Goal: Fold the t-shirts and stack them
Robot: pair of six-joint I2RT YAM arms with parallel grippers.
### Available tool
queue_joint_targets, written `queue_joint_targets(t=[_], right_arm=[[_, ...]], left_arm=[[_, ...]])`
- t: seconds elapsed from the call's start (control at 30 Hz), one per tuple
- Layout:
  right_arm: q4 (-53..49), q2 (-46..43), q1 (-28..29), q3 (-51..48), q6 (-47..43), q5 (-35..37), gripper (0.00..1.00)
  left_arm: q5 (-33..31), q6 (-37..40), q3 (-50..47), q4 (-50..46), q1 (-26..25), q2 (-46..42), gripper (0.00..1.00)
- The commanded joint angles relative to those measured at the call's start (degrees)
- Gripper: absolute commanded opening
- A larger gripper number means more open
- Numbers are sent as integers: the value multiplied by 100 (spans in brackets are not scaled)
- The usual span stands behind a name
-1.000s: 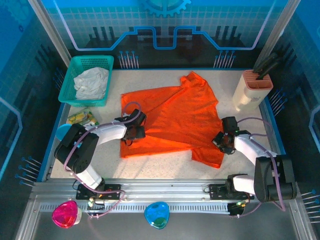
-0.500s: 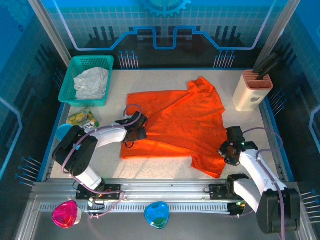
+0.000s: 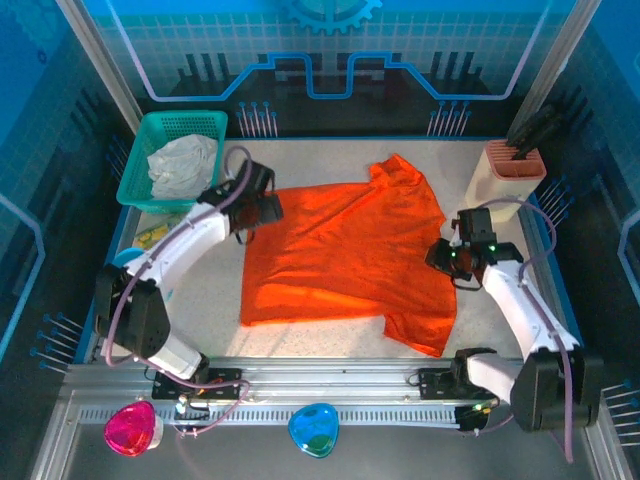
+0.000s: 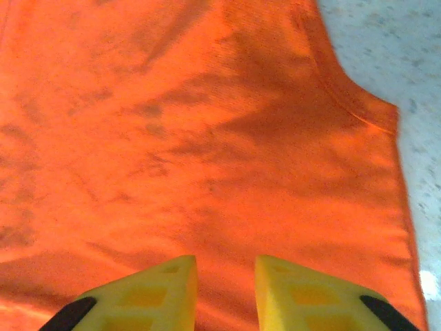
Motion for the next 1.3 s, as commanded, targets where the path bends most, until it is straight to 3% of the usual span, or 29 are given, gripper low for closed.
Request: queue_joint_targets(t=[0.0, 0.17, 0.47, 0.7, 1.07, 1.27], right_arm=[[5, 314, 135, 154, -352, -362, 27], [122, 438, 280, 109, -315, -335, 28], [69, 411, 299, -47, -374, -254, 27], [61, 515, 299, -22, -355, -250, 27], [61, 704, 334, 83, -349, -246, 26], [47, 738, 343, 101, -352, -254, 25]], left_arm=[[80, 623, 617, -237, 387, 927, 63], [138, 969, 1746, -225, 760, 2236, 53], [70, 1289, 2963, -294, 1035, 3607, 51], [88, 1406, 3316, -453, 1087, 4113, 51], [327, 1290, 3035, -320, 1081, 4125, 50], [399, 1307, 3418, -616, 1088, 4404, 50]])
